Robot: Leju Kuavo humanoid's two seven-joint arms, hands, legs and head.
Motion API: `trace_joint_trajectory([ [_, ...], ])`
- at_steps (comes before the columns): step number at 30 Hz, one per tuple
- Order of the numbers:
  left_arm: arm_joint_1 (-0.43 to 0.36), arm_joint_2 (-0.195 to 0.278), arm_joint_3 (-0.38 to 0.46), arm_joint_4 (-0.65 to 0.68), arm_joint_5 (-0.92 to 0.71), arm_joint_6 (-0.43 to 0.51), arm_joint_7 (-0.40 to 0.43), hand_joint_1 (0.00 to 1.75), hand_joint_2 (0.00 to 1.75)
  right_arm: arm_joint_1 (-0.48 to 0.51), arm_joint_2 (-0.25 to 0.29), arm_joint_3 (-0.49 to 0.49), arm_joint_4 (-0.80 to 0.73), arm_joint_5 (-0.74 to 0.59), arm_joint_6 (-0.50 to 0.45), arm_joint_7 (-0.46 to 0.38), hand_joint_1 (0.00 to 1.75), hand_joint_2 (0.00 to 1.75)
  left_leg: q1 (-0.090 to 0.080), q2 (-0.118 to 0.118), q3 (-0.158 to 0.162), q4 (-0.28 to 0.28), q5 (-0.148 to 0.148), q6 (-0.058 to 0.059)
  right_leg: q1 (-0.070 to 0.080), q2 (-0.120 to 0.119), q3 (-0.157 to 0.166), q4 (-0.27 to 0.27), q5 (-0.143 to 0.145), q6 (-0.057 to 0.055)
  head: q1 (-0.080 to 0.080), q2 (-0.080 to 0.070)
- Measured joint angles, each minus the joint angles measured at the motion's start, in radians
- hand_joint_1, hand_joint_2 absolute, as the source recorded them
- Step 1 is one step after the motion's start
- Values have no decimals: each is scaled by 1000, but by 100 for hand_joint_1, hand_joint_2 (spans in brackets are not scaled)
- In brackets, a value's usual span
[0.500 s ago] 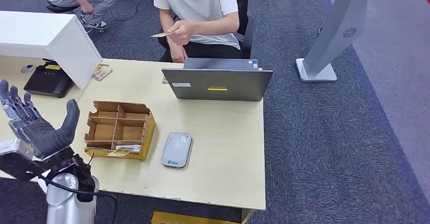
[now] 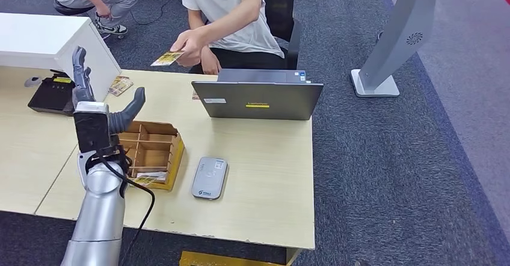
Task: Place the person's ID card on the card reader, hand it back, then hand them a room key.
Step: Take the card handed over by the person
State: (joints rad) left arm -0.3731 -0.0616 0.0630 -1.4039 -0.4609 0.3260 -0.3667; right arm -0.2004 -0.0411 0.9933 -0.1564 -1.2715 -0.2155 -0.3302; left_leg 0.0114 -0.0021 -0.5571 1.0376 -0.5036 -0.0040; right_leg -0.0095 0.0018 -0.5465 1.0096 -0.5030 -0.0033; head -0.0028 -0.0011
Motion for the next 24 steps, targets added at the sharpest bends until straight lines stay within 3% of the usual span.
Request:
trace_joint_trajectory([
  [23,-398,127,-212,524,-464,13,247,0,175,-41,13,63,0,48,3,71,0,0,0,1,0,0,1,0,0,1,0,1,1,0,0,0],
  [24,-417,132,-222,550,-484,14,257,44,175,-43,14,67,0,51,2,76,0,0,0,1,0,0,1,0,0,1,0,1,1,0,0,0],
])
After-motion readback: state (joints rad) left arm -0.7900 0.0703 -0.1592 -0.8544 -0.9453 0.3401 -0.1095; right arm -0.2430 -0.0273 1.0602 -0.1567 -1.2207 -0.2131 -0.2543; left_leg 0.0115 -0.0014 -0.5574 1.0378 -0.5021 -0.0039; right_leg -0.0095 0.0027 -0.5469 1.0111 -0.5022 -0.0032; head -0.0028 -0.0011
